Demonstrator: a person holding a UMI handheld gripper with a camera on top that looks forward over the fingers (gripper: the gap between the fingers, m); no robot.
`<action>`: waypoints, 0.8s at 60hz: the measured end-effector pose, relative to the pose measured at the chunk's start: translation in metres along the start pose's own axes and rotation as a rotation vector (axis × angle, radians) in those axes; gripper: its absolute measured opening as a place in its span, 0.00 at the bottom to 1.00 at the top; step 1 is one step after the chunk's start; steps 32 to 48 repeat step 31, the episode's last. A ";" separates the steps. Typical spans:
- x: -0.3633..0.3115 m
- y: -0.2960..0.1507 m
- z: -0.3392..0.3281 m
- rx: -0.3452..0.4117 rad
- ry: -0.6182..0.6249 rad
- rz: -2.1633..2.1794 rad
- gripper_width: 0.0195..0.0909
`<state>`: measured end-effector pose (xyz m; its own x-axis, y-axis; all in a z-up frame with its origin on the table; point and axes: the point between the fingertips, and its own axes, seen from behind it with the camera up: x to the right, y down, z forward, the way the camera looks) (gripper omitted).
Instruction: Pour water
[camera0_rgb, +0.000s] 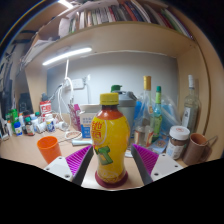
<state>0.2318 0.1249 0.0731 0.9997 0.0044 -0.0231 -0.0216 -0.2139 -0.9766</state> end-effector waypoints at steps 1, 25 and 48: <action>0.000 -0.001 -0.005 0.002 0.000 -0.002 0.91; -0.030 -0.019 -0.180 0.057 -0.024 -0.037 0.90; -0.048 -0.022 -0.224 0.076 -0.042 -0.052 0.90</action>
